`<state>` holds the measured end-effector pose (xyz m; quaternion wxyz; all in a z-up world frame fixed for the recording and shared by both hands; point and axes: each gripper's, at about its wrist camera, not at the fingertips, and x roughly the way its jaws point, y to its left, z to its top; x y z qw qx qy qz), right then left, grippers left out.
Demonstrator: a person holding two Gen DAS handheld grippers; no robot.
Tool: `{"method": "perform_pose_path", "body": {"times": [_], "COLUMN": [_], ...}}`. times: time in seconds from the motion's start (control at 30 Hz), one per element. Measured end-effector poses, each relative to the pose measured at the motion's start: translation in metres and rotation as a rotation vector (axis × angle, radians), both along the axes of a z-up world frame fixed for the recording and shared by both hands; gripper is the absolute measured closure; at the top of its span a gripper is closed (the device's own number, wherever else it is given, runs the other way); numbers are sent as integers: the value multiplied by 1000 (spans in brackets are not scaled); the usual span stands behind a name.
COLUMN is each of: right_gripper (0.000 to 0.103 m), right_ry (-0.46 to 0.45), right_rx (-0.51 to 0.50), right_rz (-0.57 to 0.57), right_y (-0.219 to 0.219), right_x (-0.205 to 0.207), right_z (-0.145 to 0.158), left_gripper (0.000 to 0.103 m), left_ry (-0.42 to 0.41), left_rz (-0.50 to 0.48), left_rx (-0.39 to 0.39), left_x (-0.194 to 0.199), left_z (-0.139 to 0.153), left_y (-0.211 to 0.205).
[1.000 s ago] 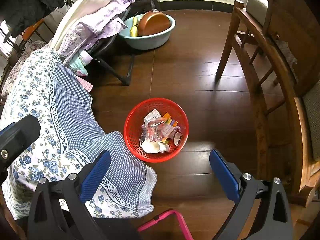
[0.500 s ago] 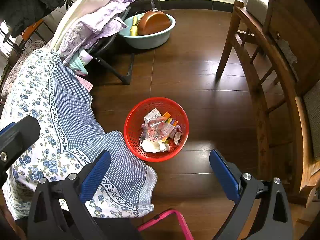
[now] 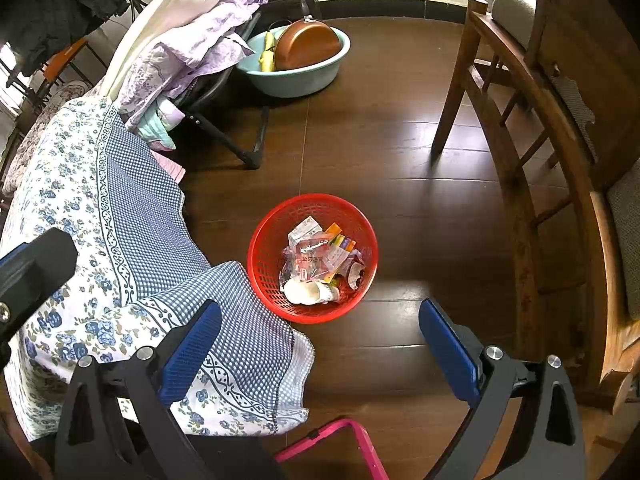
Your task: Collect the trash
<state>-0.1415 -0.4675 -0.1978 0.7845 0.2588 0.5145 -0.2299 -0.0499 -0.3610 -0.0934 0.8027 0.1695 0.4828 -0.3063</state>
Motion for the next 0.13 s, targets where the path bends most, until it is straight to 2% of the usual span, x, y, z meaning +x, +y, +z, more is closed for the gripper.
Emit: {"method": "perform_pose_path", "body": {"times": [0.13], "right_gripper": [6], "right_ry": [1], "right_rx": [-1], "right_rz": [0], "right_y": [1], "right_x": [0], "right_z": [0], "left_gripper": [10], "left_ry": [5], "left_rz": [1], "left_rx": [-8], "left_x": [0], "left_z": [1], "left_y": [1]}}
